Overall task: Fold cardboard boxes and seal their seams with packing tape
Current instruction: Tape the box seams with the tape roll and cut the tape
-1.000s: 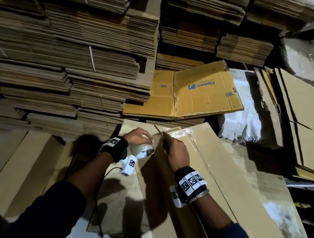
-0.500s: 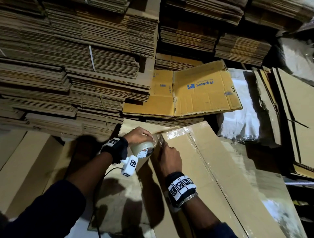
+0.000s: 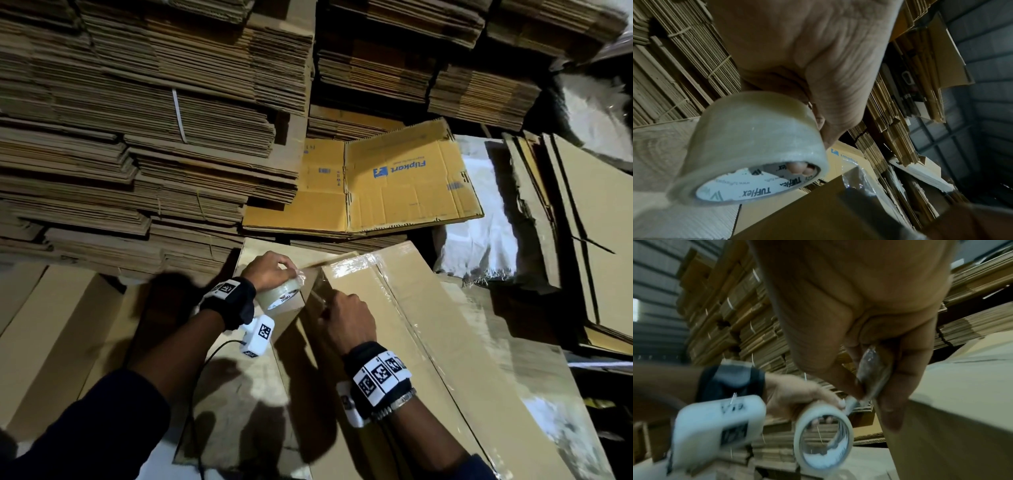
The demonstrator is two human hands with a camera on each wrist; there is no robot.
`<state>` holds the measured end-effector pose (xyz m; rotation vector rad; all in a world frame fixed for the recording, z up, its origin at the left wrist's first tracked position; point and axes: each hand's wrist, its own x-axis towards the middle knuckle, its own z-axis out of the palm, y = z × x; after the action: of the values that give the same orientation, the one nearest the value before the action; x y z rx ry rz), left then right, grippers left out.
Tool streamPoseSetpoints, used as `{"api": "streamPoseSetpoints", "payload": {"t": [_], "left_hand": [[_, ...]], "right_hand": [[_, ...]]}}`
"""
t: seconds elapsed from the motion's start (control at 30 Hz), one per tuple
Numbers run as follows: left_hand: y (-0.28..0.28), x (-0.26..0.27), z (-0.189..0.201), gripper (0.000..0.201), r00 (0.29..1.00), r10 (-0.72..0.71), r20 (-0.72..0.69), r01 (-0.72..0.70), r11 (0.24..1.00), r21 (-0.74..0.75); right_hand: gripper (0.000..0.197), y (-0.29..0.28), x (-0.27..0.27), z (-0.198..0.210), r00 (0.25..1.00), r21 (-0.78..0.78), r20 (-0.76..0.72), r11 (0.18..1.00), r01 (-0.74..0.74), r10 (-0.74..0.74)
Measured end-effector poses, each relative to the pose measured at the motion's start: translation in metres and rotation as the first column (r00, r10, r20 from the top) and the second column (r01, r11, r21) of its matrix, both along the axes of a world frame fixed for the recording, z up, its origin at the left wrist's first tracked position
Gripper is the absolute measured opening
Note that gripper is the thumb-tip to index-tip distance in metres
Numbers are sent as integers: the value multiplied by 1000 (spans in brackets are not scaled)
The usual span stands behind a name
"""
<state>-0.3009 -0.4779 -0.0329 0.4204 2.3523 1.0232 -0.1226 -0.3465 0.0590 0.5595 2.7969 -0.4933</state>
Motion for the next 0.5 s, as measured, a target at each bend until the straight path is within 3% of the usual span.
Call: {"api": "streamPoseSetpoints", "payload": {"t": [0.2,0.37,0.5], "left_hand": [[-19,12,-10,10,989,87,116,-104,983,152],[-21,34,-8,8,965,187,182,-236,922,305],[-25,45,-11,9,955,210,208,-273,894,354]], "right_hand": [[36,28,-36,-7,969,-79,-207,990,119,-133],[75,47,-75,-33,966,-50,-102,971,235,-239],[87,44,-87,-46,969,79,-79,968,239,-233]]}}
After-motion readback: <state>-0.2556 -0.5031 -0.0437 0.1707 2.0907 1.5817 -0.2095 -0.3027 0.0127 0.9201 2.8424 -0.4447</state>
